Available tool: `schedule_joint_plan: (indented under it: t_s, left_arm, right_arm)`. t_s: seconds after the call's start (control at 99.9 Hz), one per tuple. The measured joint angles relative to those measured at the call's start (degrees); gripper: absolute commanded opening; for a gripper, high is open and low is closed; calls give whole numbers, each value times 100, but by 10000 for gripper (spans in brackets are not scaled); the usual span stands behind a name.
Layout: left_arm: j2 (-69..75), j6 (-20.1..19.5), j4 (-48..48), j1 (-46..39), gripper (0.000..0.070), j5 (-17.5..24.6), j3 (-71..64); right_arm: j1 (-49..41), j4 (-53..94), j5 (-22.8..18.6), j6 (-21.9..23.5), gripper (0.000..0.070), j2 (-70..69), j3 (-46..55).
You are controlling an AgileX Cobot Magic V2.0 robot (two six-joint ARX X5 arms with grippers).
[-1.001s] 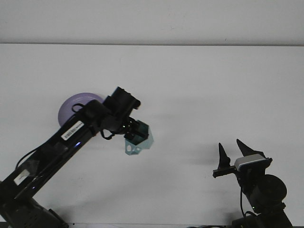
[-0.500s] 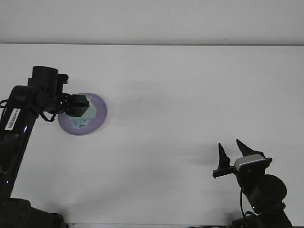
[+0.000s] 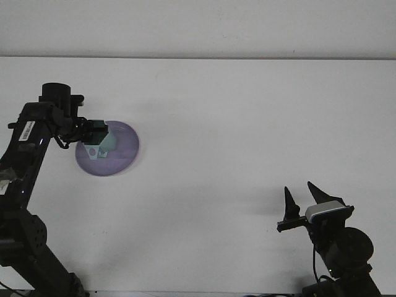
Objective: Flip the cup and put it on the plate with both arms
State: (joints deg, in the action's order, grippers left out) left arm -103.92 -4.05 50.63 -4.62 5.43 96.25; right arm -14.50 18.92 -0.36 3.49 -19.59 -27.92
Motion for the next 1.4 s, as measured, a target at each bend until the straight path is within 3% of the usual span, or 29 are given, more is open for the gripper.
schedule_joint_plan:
  t_s: [0.34,0.39,0.49,0.52,0.55,0.81,1.041,1.081,1.121,1.251,1.401]
  left_arm:
    - [-505,-87,-125,-2,35,0,0]
    - [-505,-105,-203,0,159,0,0]
    - [-505,-118,-223,-2,595,0,0]
    - [-505,-122,-229,-2,662,0,0]
    - [-505,-125,-229,0,683,2,0]
    - [-297,-245,-175,-4,664,70,160]
    - [1029,-90,-140,-136,644,273,387]
    - [1307,-50,-136,-146,582,284,387]
    - [1574,-31,-125,-146,475,293,387]
    - [2435,15,-79,-146,0,310,387]
    - [3366,52,-74,-149,13,313,387]
  right_arm:
    - [0,9,0,2,416,0,0]
    - [0,9,0,2,416,0,0]
    - [0,11,-2,2,416,0,0]
    - [0,11,0,2,416,0,0]
    - [0,11,0,0,416,0,0]
    - [0,13,0,2,416,0,0]
    - [0,15,0,2,416,0,0]
    - [0,15,0,0,416,0,0]
    - [0,17,0,0,416,0,0]
    - [0,26,0,0,416,0,0]
    - [0,28,0,0,415,0,0]
